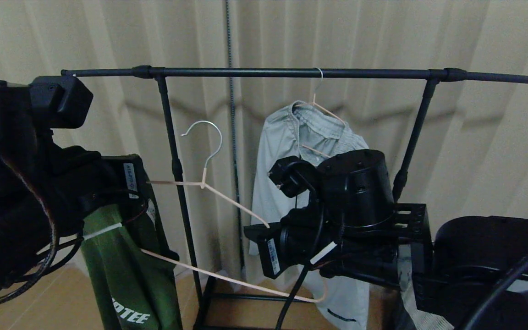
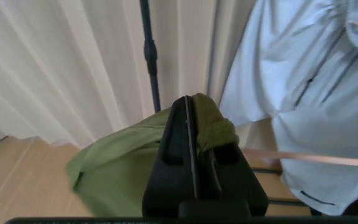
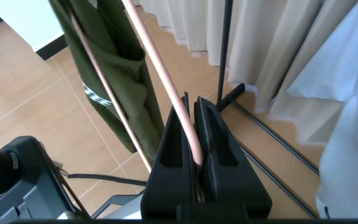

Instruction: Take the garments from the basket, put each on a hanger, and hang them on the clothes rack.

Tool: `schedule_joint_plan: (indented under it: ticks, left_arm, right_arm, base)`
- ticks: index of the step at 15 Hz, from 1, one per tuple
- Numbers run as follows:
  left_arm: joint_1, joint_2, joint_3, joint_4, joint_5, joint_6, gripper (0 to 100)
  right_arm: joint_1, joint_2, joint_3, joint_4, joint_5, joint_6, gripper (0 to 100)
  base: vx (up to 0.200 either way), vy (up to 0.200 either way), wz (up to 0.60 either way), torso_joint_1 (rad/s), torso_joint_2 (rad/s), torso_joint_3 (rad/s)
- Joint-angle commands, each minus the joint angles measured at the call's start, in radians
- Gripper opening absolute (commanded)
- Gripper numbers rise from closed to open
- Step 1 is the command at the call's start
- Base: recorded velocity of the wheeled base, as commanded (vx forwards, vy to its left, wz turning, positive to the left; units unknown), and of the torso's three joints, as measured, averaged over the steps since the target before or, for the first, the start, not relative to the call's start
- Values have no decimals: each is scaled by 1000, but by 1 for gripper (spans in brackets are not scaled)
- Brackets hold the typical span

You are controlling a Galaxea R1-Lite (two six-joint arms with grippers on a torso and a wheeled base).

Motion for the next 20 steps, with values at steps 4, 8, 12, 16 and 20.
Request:
schedule_joint_plan:
  ticks: [4,8,12,16,20]
  left_arm:
    - [-65,-72,27,-1,-8,19,0]
    - [-94,-98,28,-1,-140,66,0]
    - [-105,-121,94,-8,-241,183,0]
    - [-127,-190,152,-10,-451,328,0]
    - [-88,-222,160,-10,-457,359,0]
  right_arm:
    - [14,33,-20,2,-11,3,0]
    - [14,22,-3,0,-13,8,0]
    - [14,-18,29,0,-36,8,0]
    - [31,-21,45,-34,-38,8,0]
    - [32,-38,81,-78,-53,6,0]
  base:
    - [0,0,0,0,0,0]
    - [0,0,0,0,0,0]
    - [0,0,0,0,0,0]
    - [0,0,0,0,0,0]
    - [0,0,0,0,0,0]
